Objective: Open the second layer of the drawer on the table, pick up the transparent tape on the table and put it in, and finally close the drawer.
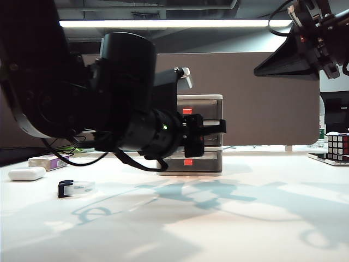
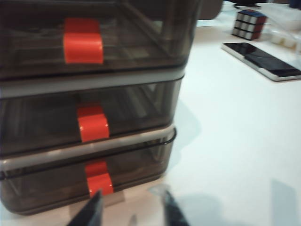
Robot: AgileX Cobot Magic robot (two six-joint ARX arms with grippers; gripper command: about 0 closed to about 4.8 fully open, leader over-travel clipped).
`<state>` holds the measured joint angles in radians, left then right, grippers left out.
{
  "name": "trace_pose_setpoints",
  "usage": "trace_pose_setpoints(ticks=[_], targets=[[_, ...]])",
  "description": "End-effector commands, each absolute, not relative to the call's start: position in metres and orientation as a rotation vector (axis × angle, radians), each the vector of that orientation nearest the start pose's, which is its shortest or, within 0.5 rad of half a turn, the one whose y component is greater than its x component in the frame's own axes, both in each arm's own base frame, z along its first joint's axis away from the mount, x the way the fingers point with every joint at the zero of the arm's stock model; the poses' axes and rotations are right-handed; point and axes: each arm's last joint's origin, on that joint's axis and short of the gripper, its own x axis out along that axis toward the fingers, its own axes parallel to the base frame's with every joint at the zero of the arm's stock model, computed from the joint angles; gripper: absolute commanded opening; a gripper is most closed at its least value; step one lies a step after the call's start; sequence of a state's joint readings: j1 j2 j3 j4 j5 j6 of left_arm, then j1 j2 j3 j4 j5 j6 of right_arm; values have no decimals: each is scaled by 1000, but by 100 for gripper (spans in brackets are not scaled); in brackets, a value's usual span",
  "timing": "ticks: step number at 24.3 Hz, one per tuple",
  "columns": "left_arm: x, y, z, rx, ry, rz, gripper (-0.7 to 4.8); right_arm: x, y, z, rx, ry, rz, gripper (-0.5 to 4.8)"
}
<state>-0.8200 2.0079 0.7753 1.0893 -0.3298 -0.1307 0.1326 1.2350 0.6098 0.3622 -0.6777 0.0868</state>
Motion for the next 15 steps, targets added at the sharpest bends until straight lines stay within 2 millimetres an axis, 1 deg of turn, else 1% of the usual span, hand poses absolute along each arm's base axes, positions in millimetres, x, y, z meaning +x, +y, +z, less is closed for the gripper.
trace_pose_setpoints(ticks=[1, 3, 4, 5, 6, 10, 15], targets=[[258, -267, 120, -65, 107, -365, 182, 252, 52, 235, 113, 266, 811, -4], [261, -273, 120, -69, 95, -316, 186, 255, 53, 235, 107, 243, 813, -4], [264, -277, 120, -64, 89, -317, 196, 256, 53, 235, 104, 236, 812, -4], [266, -279, 120, -63, 85, -318, 216, 258, 53, 234, 103, 231, 815, -3], [270, -283, 119, -75, 81, -319, 249, 259, 54, 234, 104, 232, 818, -4], [277, -290, 118, -85, 68, -293, 251, 262, 54, 232, 103, 230, 821, -4], [278, -289, 119, -88, 62, -259, 250, 264, 54, 231, 100, 225, 821, -4]])
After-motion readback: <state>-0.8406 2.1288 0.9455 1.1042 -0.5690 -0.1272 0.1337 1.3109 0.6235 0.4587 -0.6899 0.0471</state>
